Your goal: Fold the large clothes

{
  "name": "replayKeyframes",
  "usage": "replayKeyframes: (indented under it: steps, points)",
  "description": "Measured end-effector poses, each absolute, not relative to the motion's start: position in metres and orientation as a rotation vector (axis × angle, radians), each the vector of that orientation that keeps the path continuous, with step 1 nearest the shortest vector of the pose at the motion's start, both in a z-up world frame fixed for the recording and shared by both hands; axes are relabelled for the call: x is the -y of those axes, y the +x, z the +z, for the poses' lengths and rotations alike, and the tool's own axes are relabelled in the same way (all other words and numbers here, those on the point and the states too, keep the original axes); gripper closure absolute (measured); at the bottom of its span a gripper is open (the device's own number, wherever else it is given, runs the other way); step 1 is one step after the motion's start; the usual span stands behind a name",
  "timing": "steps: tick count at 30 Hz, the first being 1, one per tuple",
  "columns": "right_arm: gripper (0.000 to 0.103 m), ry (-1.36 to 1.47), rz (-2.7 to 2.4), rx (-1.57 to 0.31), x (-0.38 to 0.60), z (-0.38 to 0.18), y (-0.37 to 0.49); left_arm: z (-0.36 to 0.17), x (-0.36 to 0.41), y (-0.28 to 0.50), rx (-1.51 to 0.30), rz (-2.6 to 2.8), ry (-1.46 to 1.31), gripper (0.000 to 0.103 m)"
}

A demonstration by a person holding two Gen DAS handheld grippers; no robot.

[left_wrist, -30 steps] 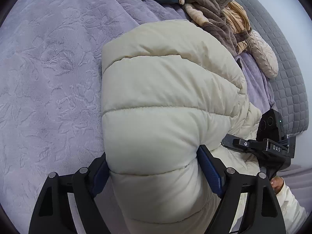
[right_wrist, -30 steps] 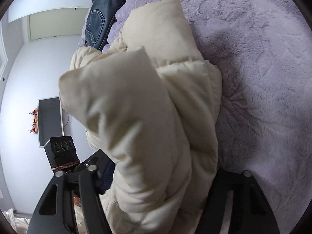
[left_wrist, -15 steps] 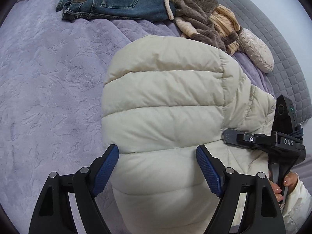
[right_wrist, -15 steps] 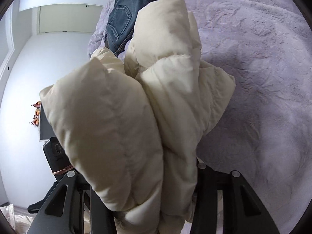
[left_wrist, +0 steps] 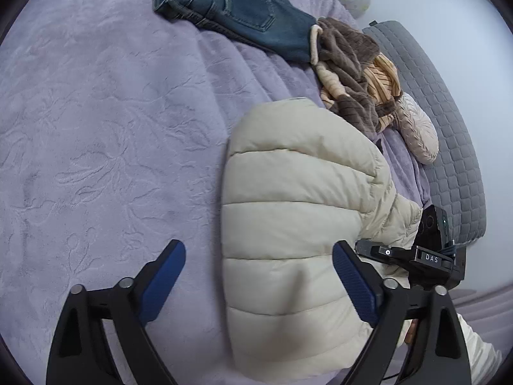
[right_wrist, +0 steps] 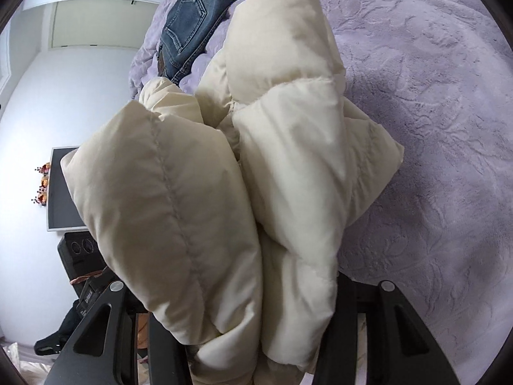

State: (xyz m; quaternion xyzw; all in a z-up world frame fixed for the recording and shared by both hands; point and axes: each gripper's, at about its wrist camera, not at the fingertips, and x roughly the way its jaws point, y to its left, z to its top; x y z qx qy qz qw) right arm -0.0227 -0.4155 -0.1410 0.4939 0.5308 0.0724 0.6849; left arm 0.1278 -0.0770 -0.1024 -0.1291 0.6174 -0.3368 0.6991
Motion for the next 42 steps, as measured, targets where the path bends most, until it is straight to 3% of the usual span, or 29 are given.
replayKeyframes:
  steps: [6, 16, 22, 33, 42]
  points:
    - [0.051, 1.216, 0.148, -1.157, 0.431, -0.167, -0.036, -0.164, 0.084, 0.136, -1.553, -0.838, -0.397, 0.007]
    - [0.047, 1.258, 0.181, -1.157, 0.436, -0.185, -0.043, -0.181, 0.158, 0.118, -1.601, -1.011, -0.337, 0.007]
    - [0.054, 1.275, 0.168, -1.153, 0.430, -0.177, -0.044, -0.150, 0.164, 0.103, -1.520, -0.967, -0.273, 0.023]
    - [0.056, 1.237, 0.312, -1.110, 0.368, -0.128, 0.005, -0.065, 0.092, 0.121, -1.351, -0.828, -0.236, 0.023]
    - [0.056, 1.183, 0.437, -1.159, 0.277, -0.130, 0.079, -0.056, -0.012, 0.162, -1.303, -0.642, -0.226, 0.023]
